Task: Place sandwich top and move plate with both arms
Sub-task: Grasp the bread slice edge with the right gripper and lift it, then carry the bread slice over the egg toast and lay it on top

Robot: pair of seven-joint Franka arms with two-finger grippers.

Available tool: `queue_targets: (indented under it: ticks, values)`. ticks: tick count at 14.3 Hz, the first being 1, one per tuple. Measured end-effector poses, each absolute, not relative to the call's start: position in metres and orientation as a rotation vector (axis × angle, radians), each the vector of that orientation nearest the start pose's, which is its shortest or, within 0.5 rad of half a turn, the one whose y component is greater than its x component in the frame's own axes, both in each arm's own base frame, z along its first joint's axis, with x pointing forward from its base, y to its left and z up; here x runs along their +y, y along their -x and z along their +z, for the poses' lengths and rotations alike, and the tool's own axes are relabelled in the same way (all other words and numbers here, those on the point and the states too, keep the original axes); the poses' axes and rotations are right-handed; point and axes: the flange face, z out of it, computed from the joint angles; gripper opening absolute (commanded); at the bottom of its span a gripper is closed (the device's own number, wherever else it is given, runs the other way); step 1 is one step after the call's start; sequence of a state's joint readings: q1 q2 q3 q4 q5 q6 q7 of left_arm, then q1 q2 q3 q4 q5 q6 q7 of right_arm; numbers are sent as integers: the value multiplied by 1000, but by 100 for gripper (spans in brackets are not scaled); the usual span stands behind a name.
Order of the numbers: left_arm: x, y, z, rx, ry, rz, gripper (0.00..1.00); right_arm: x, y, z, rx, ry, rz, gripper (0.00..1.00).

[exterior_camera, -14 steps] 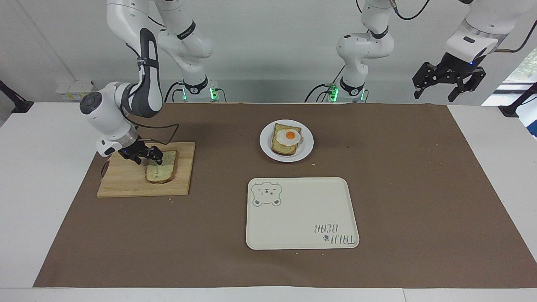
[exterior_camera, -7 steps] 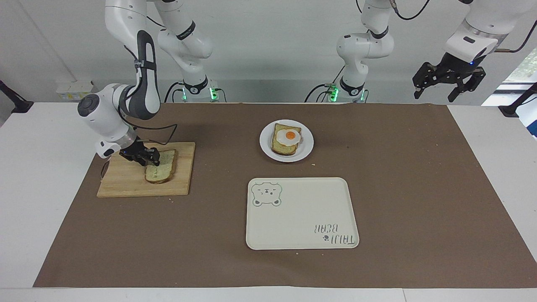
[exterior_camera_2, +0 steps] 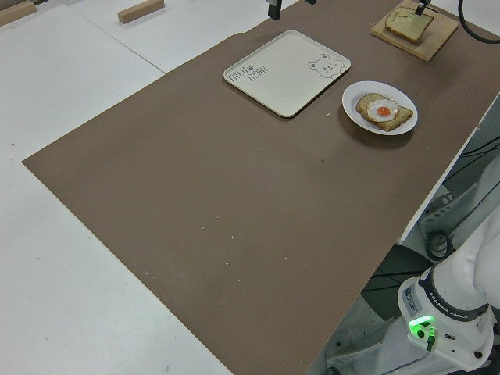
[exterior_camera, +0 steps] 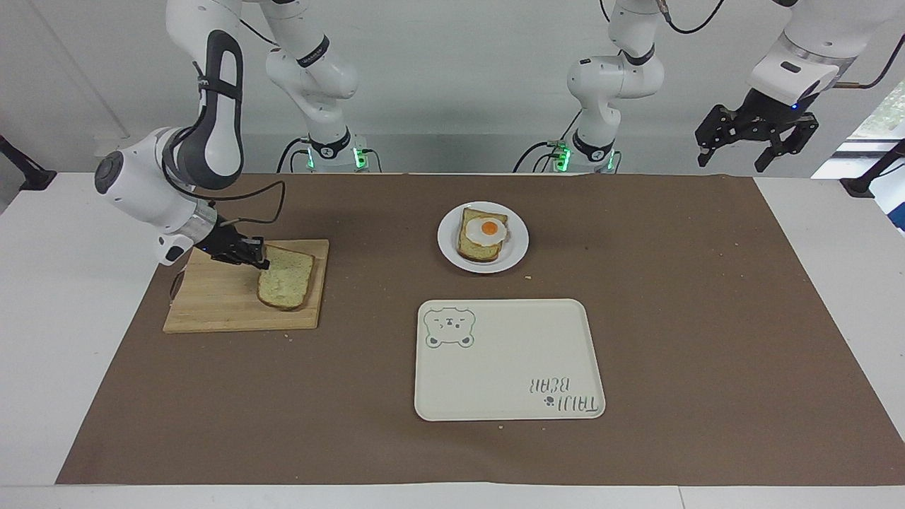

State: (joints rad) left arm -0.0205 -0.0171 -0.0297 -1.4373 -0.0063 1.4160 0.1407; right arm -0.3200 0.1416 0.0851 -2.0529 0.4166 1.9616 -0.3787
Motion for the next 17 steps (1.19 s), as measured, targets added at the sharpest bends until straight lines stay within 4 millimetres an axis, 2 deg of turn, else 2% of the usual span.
queue_targets:
  ticks: [3,6,8,10,14,17]
  values:
    - [-28,-531,682,301,3133,6,100,-68,-545,360,90,2578,154,0]
    - [-28,-531,682,301,3133,6,100,-8,-544,362,-46,2485,222,0]
    - [-28,-531,682,301,3133,6,100,39,-544,363,-146,2481,245,0]
    - [-28,-531,682,301,3133,6,100,75,-543,360,-177,2468,221,0]
    - [-28,-531,682,301,3133,6,100,149,-526,355,-138,2427,204,0]
    - [-28,-531,682,301,3133,6,100,208,-501,355,-63,2452,186,0]
